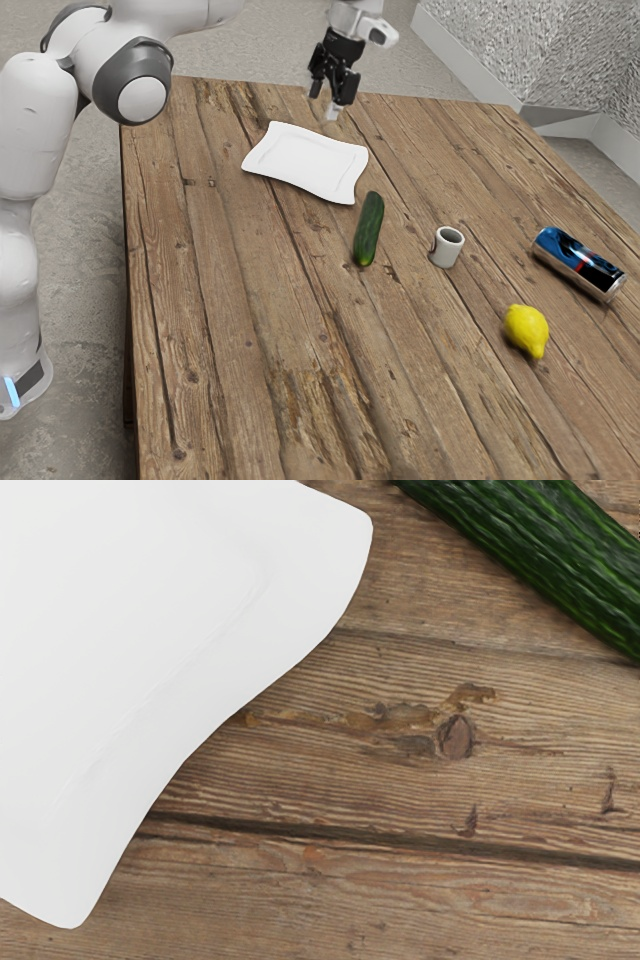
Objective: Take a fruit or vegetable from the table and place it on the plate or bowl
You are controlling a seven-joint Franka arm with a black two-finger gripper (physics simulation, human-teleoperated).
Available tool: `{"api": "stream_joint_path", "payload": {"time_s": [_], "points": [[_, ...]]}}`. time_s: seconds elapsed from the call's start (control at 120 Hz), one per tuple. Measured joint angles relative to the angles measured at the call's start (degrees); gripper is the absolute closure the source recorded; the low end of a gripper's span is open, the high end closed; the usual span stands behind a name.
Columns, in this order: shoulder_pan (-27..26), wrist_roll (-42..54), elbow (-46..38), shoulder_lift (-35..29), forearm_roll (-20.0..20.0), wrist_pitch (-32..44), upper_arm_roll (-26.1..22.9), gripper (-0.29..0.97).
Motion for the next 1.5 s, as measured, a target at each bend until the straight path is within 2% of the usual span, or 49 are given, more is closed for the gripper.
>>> {"api": "stream_joint_path", "payload": {"time_s": [0.142,0.208,0.25,0.317,0.375,0.4,0.425,0.475,0.508,0.533,0.575,0.625,0.667,0.758,0.867,0.95,1.117,1.5], "points": [[0.64,1.82,-0.03,0.08,-0.74,2.15,-0.02,0.00],[3.13,2.52,0.20,-0.25,-3.13,2.15,-0.08,0.00],[4.51,2.95,2.83,-6.53,-3.96,1.48,-0.03,0.00],[8.23,3.61,6.19,-20.96,-3.33,-1.26,1.18,0.00],[12.32,4.33,11.96,-28.49,-2.40,-3.01,2.73,0.00],[12.45,5.14,13.46,-30.03,-2.14,-3.13,0.93,0.00],[11.92,6.39,14.01,-30.48,-1.92,-2.55,-3.12,0.00],[10.13,10.05,12.93,-27.67,-1.62,0.62,-14.51,0.00],[8.29,12.77,12.28,-20.96,-0.93,3.64,-22.95,0.00],[6.09,14.66,11.87,-15.70,-0.02,6.00,-27.49,0.00],[1.71,17.58,10.97,-7.23,5.06,10.32,-31.94,0.00],[-0.83,21.20,10.20,-1.28,11.34,14.70,-34.30,0.00],[-2.15,24.01,9.44,0.91,14.81,16.83,-34.97,0.00],[-3.32,29.13,8.44,5.18,19.55,21.23,-35.34,0.00],[-2.92,34.20,8.23,13.06,22.40,30.97,-35.44,0.00],[-3.67,37.52,8.18,18.70,22.37,37.93,-35.82,0.00],[-7.07,43.20,8.11,21.01,21.82,46.01,-35.85,0.00],[-11.13,51.49,7.70,26.86,21.20,51.28,-35.81,0.00]]}}
